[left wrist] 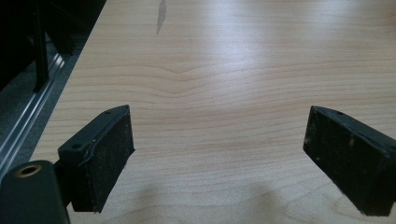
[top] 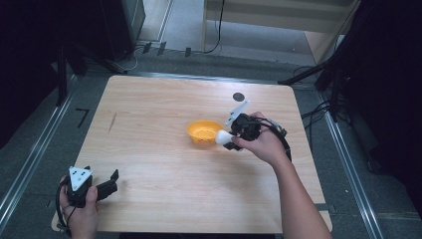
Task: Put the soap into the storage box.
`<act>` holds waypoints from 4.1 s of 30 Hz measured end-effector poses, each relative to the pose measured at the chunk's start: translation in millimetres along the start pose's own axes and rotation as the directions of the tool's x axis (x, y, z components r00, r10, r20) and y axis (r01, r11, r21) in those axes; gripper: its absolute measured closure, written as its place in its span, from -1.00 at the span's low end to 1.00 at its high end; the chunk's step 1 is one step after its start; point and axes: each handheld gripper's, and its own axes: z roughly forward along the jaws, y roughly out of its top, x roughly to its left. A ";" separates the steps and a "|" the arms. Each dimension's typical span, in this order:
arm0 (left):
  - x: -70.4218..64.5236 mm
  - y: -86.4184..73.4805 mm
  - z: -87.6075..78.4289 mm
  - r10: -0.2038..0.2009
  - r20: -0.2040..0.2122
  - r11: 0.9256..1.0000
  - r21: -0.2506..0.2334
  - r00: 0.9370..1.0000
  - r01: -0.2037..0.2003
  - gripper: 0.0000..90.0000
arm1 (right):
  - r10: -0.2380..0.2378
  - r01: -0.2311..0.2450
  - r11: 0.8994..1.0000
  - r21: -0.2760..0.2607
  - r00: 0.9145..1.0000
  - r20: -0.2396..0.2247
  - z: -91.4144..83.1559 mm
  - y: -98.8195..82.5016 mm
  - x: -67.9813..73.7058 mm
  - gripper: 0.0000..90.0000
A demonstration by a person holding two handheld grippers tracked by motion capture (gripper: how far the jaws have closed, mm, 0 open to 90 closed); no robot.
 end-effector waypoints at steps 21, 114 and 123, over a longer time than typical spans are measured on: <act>0.8 0.0 -0.4 -0.009 0.002 1.000 0.000 1.000 0.009 -0.80 | -0.123 0.123 0.992 0.023 0.992 -0.018 13.3 50.4 -17.2 0.13; -0.6 0.3 0.2 0.005 0.006 1.000 0.004 1.000 -0.005 -0.80 | 0.240 -0.235 0.969 -0.075 0.969 0.064 13.6 -18.2 -22.9 -1.00; -0.9 0.3 0.3 0.008 0.005 1.000 0.005 1.000 -0.008 -0.80 | 0.273 -0.266 0.959 -0.098 0.960 0.063 14.9 -36.4 -13.7 -1.00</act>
